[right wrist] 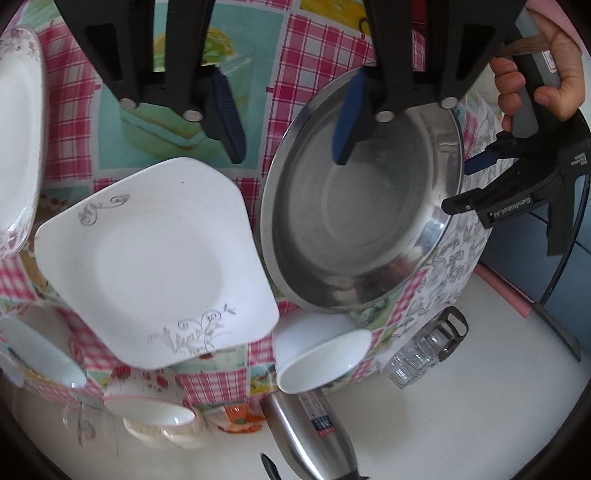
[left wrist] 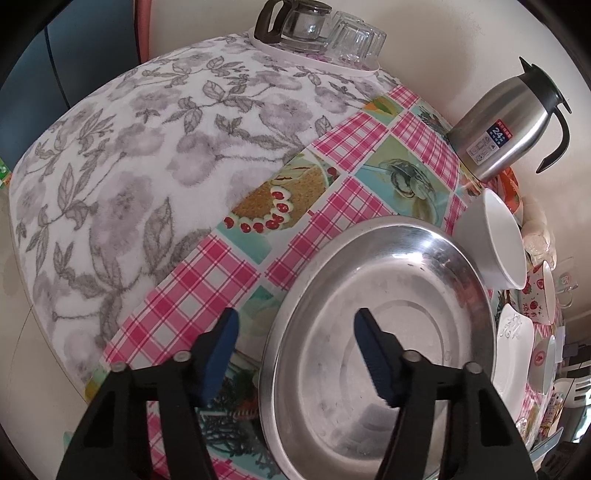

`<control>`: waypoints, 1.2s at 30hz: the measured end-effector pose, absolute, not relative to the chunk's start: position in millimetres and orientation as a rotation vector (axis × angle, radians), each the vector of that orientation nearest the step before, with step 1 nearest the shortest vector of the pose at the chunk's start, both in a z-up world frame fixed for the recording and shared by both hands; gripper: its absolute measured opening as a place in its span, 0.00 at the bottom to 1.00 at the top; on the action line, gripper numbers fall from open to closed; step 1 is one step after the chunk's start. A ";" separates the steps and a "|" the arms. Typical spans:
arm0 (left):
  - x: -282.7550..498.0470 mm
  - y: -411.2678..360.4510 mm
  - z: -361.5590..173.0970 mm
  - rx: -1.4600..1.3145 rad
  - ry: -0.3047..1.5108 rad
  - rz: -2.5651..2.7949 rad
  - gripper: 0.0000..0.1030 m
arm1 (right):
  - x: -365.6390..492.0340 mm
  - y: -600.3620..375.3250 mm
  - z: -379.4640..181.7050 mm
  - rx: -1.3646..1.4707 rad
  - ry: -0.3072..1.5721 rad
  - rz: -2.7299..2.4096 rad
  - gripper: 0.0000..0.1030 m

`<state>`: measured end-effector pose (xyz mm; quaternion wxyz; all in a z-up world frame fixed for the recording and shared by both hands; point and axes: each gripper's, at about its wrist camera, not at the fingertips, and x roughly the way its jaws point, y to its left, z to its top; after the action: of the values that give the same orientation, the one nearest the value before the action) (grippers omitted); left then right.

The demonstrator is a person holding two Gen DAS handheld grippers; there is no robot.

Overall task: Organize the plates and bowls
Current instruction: 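Move the left tool to the steel basin rim and close on it, then lift the steel basin with the left tool and tilt it up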

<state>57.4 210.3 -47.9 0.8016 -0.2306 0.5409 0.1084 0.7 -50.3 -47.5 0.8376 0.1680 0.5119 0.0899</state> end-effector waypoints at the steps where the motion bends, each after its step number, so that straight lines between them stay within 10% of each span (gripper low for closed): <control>1: 58.8 211.2 -48.9 -0.492 1.161 0.233 0.57 | 2.6 -51.1 -49.7 0.366 1.087 0.189 0.42; 9: 69.7 212.3 -64.1 -0.464 1.178 0.216 0.32 | 17.7 -52.2 -62.9 0.386 1.113 0.187 0.20; 36: 68.0 213.1 -59.4 -0.408 1.145 0.219 0.30 | 30.5 -43.5 -69.9 0.385 1.125 0.226 0.13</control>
<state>68.0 213.1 -59.4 0.8151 -0.1913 0.5370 0.1029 30.5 -43.5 -69.9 0.8223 0.1811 0.5289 0.1064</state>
